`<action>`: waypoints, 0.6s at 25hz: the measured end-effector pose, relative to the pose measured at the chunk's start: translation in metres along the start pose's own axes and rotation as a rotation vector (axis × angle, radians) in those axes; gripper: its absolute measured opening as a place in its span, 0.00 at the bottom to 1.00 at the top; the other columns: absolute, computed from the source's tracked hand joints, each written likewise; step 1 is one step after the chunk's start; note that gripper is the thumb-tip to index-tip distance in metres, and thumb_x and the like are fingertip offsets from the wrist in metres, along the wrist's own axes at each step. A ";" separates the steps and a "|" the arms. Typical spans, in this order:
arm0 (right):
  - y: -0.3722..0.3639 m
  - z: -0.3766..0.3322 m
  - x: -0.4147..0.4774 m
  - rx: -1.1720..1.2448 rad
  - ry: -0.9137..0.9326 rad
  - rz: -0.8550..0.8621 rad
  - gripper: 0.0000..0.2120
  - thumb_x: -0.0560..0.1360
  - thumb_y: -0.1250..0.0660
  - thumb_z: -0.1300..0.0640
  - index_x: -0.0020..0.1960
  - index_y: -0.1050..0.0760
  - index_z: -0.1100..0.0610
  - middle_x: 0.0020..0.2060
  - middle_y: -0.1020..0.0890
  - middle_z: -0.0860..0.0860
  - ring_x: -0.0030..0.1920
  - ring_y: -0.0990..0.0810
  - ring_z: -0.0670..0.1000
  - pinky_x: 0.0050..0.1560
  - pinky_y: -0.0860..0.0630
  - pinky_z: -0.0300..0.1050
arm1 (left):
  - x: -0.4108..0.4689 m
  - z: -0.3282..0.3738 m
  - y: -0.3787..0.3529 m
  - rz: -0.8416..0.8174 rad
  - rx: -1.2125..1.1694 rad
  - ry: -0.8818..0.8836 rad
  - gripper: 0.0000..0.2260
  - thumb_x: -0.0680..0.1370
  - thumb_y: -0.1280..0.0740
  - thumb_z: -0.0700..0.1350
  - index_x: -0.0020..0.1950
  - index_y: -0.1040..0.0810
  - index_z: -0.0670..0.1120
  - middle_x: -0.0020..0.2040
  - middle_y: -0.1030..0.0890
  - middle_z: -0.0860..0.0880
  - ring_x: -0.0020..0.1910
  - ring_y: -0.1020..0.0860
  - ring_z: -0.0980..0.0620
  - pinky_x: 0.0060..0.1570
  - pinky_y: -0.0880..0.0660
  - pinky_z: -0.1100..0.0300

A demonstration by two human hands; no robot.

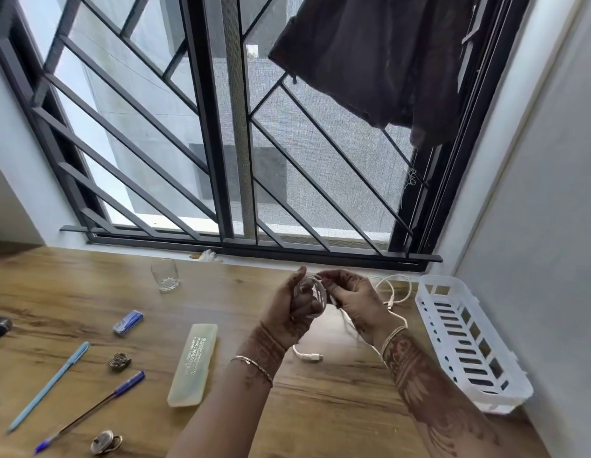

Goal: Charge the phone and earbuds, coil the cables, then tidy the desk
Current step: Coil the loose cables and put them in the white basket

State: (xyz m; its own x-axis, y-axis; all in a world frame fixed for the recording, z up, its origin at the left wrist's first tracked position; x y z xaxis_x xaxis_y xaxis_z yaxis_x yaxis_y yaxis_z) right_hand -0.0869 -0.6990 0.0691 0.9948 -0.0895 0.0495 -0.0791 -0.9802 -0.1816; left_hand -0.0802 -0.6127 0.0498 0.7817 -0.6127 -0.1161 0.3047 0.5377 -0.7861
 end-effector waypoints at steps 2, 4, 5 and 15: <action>0.005 0.007 -0.004 -0.061 -0.008 0.024 0.09 0.76 0.34 0.68 0.43 0.18 0.56 0.37 0.15 0.51 0.38 0.22 0.49 0.41 0.23 0.38 | -0.001 0.010 0.001 0.003 -0.107 -0.047 0.16 0.75 0.39 0.50 0.29 0.33 0.46 0.16 0.46 0.55 0.15 0.51 0.57 0.25 0.42 0.71; 0.006 0.014 -0.009 -0.157 -0.023 0.016 0.11 0.76 0.34 0.67 0.42 0.18 0.54 0.36 0.14 0.50 0.36 0.20 0.45 0.40 0.23 0.36 | -0.001 0.022 0.002 0.029 -0.152 -0.117 0.20 0.78 0.42 0.50 0.27 0.30 0.46 0.15 0.44 0.54 0.11 0.46 0.58 0.23 0.39 0.73; 0.007 0.015 -0.011 -0.191 -0.024 0.021 0.11 0.77 0.34 0.66 0.43 0.18 0.54 0.37 0.14 0.50 0.36 0.19 0.45 0.40 0.23 0.37 | -0.001 0.026 0.002 0.047 -0.152 -0.138 0.22 0.80 0.43 0.50 0.26 0.29 0.46 0.14 0.42 0.54 0.10 0.43 0.59 0.22 0.34 0.72; -0.031 -0.084 -0.041 -0.949 0.857 0.181 0.20 0.75 0.32 0.62 0.65 0.26 0.50 0.55 0.24 0.49 0.46 0.22 0.44 0.42 0.22 0.36 | -0.003 0.022 0.009 0.231 0.027 -0.175 0.17 0.81 0.42 0.46 0.32 0.36 0.46 0.17 0.41 0.54 0.12 0.44 0.60 0.15 0.41 0.70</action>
State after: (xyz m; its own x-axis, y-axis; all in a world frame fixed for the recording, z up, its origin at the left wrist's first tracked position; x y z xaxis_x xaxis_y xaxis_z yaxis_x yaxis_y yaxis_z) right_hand -0.1304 -0.6795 0.1553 0.6343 0.0289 0.7725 -0.5738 -0.6521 0.4955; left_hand -0.0677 -0.5935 0.0559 0.9133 -0.3647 -0.1816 0.1208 0.6682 -0.7341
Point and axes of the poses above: each hand's wrist, its own x-axis towards the middle knuckle, its own y-axis out of the back of the hand, z = x × y, the point moved 9 cm from there along x, towards the middle knuckle
